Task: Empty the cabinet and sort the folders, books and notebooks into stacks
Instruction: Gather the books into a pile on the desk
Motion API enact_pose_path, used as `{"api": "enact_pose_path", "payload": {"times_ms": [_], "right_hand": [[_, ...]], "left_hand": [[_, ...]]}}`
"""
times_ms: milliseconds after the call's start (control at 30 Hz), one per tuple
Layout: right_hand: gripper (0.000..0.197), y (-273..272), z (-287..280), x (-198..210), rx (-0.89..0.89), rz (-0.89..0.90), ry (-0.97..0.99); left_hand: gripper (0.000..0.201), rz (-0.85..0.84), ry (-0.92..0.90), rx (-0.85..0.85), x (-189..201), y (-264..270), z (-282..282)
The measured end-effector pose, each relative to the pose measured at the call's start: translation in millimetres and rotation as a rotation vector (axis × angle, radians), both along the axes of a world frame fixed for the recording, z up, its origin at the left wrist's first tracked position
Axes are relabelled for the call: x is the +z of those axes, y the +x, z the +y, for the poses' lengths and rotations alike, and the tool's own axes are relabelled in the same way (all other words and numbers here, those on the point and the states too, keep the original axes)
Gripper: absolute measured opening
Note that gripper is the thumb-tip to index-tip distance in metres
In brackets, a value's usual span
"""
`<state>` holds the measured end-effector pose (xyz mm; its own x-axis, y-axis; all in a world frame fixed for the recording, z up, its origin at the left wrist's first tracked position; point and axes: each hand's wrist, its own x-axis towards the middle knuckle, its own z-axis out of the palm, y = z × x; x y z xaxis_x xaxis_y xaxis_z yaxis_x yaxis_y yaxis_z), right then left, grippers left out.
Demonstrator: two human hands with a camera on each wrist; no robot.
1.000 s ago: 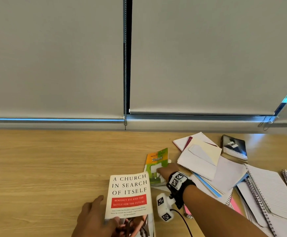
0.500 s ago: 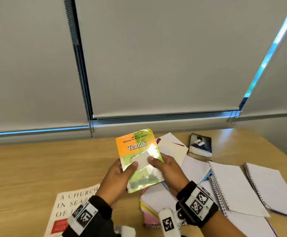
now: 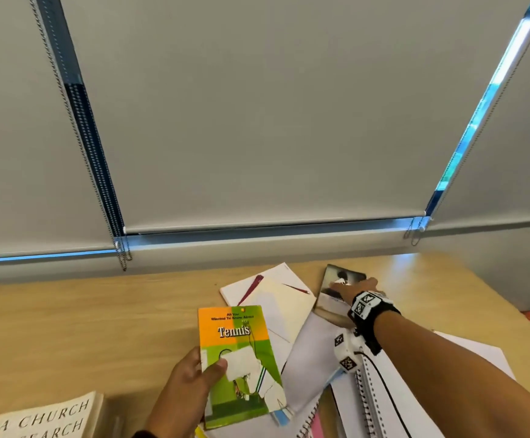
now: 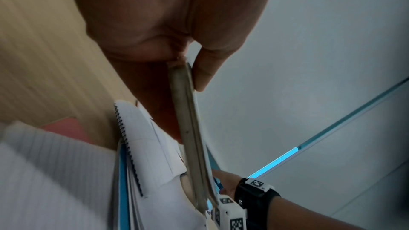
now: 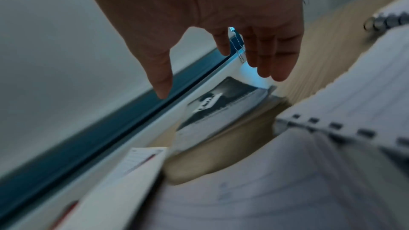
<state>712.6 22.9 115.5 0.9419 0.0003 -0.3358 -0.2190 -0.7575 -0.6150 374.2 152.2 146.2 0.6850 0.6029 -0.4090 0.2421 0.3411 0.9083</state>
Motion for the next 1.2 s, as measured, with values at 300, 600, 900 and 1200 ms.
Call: {"api": "enact_pose_path", "payload": {"times_ms": [300, 600, 900, 1200], "right_hand": [[0.073, 33.8, 14.9, -29.6, 0.422, 0.181, -0.243], [0.064, 44.9, 4.8, -21.9, 0.111, 0.186, 0.017], [0.043, 10.9, -5.1, 44.9, 0.059, -0.106, 0.451], [0.018, -175.1, 9.4, 106.2, 0.52, 0.334, 0.961]], "left_hand": [[0.015, 0.063, -0.007, 0.03, -10.3, 25.3, 20.7], [0.017, 0.038, -0.035, 0.059, -11.3, 26.1, 20.9], [0.082, -0.008, 0.185, 0.113, -7.1, 5.2, 18.3], [0.026, -0.043, 0.159, -0.021, 15.3, -16.4, 9.1]]}}
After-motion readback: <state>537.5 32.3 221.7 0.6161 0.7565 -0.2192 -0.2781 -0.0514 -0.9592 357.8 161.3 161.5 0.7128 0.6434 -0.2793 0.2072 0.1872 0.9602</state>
